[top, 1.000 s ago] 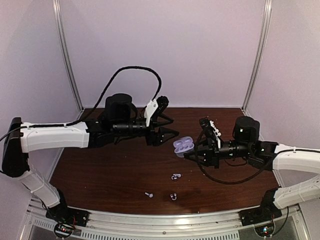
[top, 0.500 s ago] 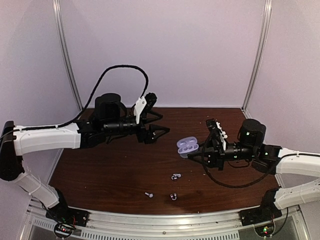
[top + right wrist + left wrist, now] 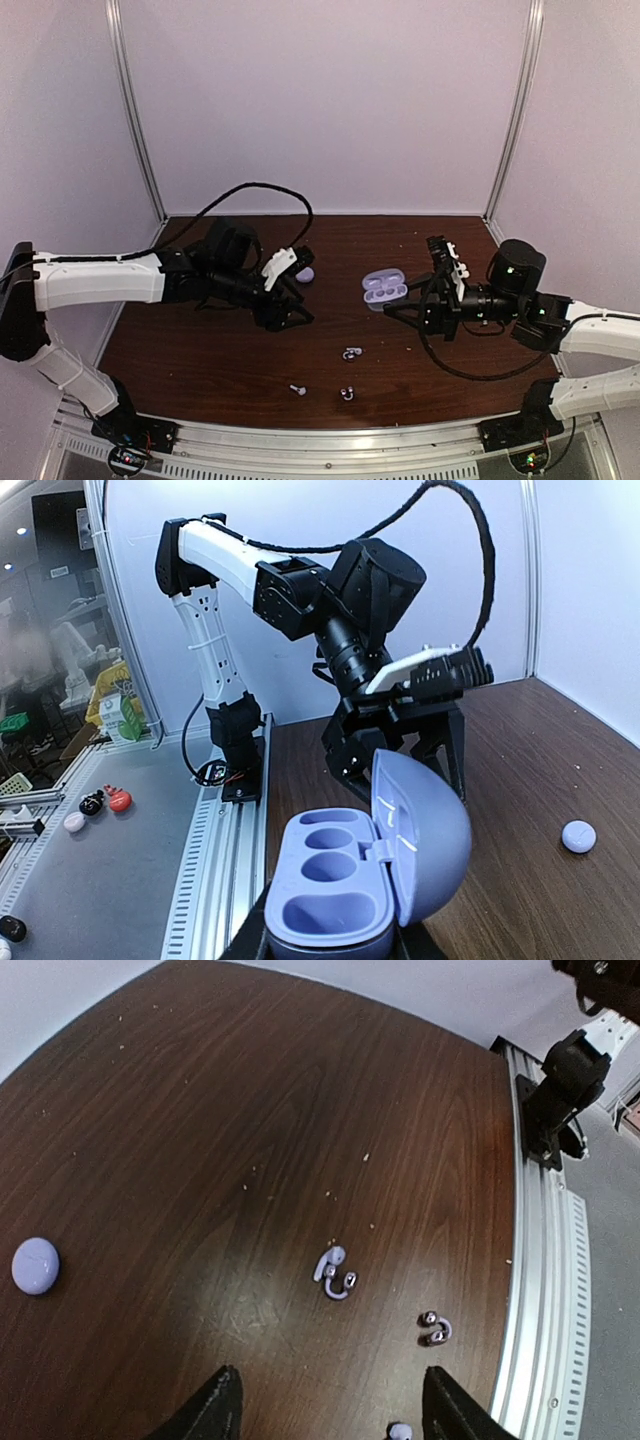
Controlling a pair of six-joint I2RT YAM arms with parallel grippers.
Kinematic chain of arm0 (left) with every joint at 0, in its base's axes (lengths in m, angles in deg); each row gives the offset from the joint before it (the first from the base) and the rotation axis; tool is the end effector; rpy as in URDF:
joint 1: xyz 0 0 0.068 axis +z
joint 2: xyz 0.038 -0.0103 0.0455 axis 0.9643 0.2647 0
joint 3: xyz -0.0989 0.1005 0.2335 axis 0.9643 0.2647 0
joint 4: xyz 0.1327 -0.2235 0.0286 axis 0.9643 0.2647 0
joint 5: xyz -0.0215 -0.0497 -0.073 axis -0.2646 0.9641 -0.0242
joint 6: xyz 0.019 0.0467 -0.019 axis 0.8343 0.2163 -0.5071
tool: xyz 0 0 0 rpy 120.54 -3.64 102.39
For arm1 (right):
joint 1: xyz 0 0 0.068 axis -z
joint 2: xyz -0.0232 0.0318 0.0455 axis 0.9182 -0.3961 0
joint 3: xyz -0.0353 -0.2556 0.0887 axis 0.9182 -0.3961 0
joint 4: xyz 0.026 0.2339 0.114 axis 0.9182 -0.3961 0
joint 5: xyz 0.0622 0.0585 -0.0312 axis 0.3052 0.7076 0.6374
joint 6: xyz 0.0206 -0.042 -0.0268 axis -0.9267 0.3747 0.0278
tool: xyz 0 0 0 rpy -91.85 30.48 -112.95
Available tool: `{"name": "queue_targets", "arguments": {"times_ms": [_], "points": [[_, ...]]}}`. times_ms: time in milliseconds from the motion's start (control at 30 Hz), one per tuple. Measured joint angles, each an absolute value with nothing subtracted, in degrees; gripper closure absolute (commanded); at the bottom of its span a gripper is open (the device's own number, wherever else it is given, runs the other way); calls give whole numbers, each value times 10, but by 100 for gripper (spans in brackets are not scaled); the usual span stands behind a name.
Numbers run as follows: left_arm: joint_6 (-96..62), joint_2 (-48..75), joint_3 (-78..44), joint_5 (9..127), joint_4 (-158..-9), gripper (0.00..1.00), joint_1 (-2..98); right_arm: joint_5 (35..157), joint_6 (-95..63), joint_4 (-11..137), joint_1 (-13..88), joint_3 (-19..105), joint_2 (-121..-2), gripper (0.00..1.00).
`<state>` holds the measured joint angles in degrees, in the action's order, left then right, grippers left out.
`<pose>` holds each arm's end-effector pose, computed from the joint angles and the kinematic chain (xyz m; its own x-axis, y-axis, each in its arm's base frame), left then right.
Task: Insert the wireless bluetooth earbuds into the charging case
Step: Move the left earbud to the center of the board.
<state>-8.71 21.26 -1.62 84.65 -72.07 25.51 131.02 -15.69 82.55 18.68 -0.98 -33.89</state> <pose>0.1989 -0.2529 0.2557 -0.4314 0.4293 -0.7935 0.8884 0.3550 -0.2909 0.1244 0.1742 0.2859 -0.1459 -0.0372 -0.9886 -0.9891 -0.0141 0.1465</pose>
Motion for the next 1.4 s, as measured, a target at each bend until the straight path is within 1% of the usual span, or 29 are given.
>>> {"name": "queue_targets", "arguments": {"times_ms": [133, 167, 300, 467, 667, 800, 900, 967, 1033, 1200, 1400], "points": [[-81, 247, -21, 822, -678, 42, 247, 1309, -157, 825, 187, -10, -330, 94], [-79, 262, -28, 817, -668, 44, 245, 1309, -157, 825, 187, -10, -327, 94], [-63, 335, -67, 797, -659, 46, 222, 1309, -157, 825, 185, -12, -314, 94], [-42, 357, -65, 794, -693, 50, 192, 1309, -157, 825, 183, -17, -288, 94], [-63, 357, -56, 813, -763, 54, 189, 1306, -157, 819, 180, -18, -271, 94], [-84, 338, 17, 816, -810, 54, 170, 1301, -157, 810, 178, -19, -265, 94], [-73, 318, 56, 801, -813, 54, 125, 1301, -157, 809, 177, -21, -261, 94], [-57, 316, 59, 793, -818, 53, 94, 1301, -157, 809, 176, -23, -259, 94], [-41, 316, 59, 787, -836, 48, 71, 1301, -157, 809, 174, -25, -256, 95], [-7, 321, 58, 777, -878, 44, 71, 1301, -154, 809, 168, -27, -242, 97], [25, 362, 55, 769, -896, 42, 72, 1297, -144, 804, 159, -27, -227, 96]]}}
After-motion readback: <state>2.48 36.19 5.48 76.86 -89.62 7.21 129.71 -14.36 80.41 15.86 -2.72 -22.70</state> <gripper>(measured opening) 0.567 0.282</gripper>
